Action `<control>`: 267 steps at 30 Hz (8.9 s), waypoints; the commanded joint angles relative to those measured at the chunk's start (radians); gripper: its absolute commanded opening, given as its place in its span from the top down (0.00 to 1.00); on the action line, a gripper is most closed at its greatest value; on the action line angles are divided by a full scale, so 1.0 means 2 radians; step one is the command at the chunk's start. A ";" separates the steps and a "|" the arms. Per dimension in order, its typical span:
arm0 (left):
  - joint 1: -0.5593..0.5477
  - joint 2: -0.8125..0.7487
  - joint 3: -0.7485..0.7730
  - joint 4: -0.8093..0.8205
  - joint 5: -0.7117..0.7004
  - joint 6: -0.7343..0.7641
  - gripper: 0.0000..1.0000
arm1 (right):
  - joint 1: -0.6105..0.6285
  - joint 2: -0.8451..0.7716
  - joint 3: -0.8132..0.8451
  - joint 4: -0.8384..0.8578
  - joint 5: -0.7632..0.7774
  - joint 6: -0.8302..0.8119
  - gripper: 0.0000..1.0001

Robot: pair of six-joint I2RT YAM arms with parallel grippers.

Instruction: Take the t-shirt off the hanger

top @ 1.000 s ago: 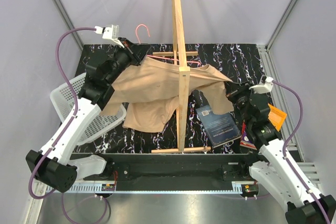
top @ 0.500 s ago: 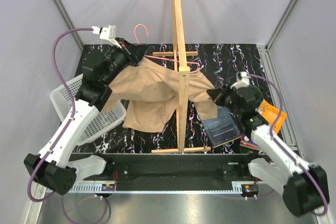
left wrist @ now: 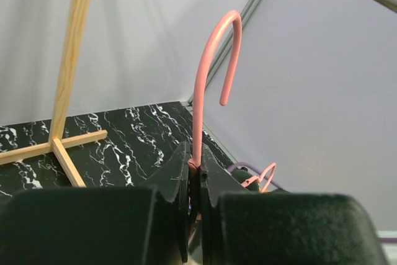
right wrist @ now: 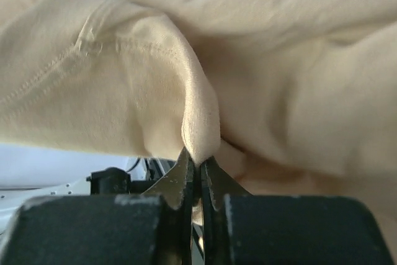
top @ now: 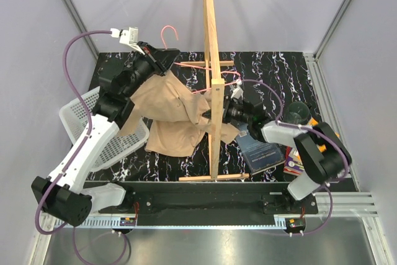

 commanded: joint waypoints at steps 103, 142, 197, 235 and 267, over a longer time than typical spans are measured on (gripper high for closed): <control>-0.032 0.211 0.154 0.325 0.168 -0.242 1.00 | -0.134 -0.200 0.308 -0.169 0.030 -0.247 1.00; -0.058 0.225 0.148 0.351 0.175 -0.276 0.77 | -0.152 -0.211 0.426 -0.284 0.061 -0.313 1.00; 0.119 -0.094 -0.059 -0.083 0.082 -0.049 0.01 | -0.160 -0.196 0.438 -0.332 -0.001 -0.330 1.00; -0.121 0.027 -0.130 -0.332 -0.300 -0.102 0.01 | -0.160 -0.410 0.045 -0.430 0.121 -0.129 0.00; -0.082 0.306 -0.106 -0.151 -0.302 -0.368 0.25 | -0.160 -0.440 -0.001 -0.490 0.195 -0.066 0.00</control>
